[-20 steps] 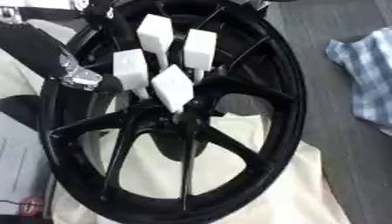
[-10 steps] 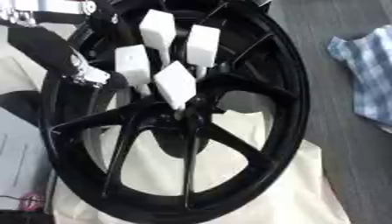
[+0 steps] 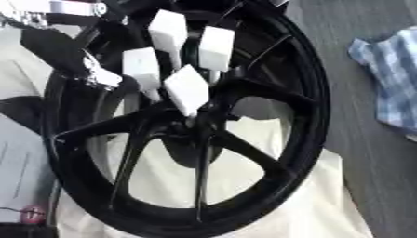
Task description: Pull the pin out of the wheel hub.
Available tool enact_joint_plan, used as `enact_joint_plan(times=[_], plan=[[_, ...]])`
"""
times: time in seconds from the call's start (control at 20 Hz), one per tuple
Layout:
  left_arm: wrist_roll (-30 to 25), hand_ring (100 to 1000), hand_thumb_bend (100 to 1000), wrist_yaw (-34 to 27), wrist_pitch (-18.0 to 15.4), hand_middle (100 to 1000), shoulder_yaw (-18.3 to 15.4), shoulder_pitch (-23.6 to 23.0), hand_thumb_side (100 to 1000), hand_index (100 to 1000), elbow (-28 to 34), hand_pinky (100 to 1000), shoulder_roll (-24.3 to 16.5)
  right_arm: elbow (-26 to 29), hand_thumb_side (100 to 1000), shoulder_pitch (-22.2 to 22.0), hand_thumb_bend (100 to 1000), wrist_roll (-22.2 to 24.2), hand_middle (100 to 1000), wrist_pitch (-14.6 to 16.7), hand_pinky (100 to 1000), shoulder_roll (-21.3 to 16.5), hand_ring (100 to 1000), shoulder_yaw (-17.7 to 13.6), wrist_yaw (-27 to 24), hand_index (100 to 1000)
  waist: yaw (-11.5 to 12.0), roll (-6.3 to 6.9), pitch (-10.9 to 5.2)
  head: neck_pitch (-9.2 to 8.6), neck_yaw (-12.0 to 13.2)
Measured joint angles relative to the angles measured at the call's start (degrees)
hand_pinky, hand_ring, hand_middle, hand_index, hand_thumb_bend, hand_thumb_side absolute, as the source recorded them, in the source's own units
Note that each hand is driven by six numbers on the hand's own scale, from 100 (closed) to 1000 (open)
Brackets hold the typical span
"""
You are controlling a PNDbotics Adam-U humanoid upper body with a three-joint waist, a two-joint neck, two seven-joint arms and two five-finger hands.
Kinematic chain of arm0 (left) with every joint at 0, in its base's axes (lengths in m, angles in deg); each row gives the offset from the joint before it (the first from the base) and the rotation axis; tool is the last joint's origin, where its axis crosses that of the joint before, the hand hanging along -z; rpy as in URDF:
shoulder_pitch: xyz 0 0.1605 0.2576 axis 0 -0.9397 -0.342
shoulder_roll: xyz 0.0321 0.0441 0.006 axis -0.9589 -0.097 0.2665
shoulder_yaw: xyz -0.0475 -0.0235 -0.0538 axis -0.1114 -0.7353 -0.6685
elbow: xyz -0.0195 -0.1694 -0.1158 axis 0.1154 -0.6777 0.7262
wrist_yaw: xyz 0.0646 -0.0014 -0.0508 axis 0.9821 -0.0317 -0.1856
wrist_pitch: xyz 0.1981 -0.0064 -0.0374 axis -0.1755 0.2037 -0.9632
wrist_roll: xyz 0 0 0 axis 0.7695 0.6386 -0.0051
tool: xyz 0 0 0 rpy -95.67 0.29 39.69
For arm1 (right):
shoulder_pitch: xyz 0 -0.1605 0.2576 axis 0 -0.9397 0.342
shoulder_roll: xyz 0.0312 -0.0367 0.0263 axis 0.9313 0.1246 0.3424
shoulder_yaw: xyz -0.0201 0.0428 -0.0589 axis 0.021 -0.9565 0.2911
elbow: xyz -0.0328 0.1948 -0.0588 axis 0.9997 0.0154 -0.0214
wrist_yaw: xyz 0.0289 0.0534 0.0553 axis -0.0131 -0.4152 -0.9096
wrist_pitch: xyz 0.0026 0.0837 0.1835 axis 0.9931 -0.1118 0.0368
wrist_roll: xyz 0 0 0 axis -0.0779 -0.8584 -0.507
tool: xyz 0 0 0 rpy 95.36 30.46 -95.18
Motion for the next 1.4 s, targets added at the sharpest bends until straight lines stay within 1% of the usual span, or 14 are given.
enact_joint_plan(times=[0.5, 0.55, 0.75, 1.2, 1.4], plan=[[-0.30, 722, 540, 1.52, -0.30, 636, 0.81, 0.25, 589, 769, -1.22, 776, 1.41, 0.00, 492, 0.43, 100, 0.15, 641, -0.32, 929, 0.06, 845, 0.29, 0.00, 763, -0.24, 0.00, 0.17, -0.22, 0.13], [-0.31, 711, 521, 1.77, -0.31, 622, 0.87, 0.28, 576, 757, -1.40, 770, 1.43, 0.00, 492, 0.43, 100, 0.11, 642, -0.37, 929, 0.07, 845, 0.29, 0.00, 763, -0.26, 0.01, 0.17, -0.23, 0.17], [-0.25, 689, 494, 2.59, -0.25, 600, 1.11, 0.44, 555, 735, -1.88, 753, 1.86, 0.00, 493, 0.43, 100, -0.02, 642, -0.50, 930, 0.07, 845, 0.29, 0.00, 763, -0.25, 0.02, 0.30, -0.23, 0.24], [0.04, 651, 451, 3.91, 0.04, 561, 1.50, 0.71, 489, 695, -2.62, 722, 2.44, 0.00, 494, 0.44, 100, -0.10, 643, -0.51, 930, 0.08, 846, 0.29, -0.01, 763, -0.33, 0.02, 0.33, -0.45, 0.51], [0.15, 629, 410, 4.33, 0.15, 532, 1.62, 0.76, 491, 668, -2.93, 714, 2.89, 0.00, 494, 0.43, 100, -0.12, 644, -0.51, 930, 0.08, 846, 0.28, -0.01, 763, -0.37, 0.02, 0.33, -0.47, 0.52]])
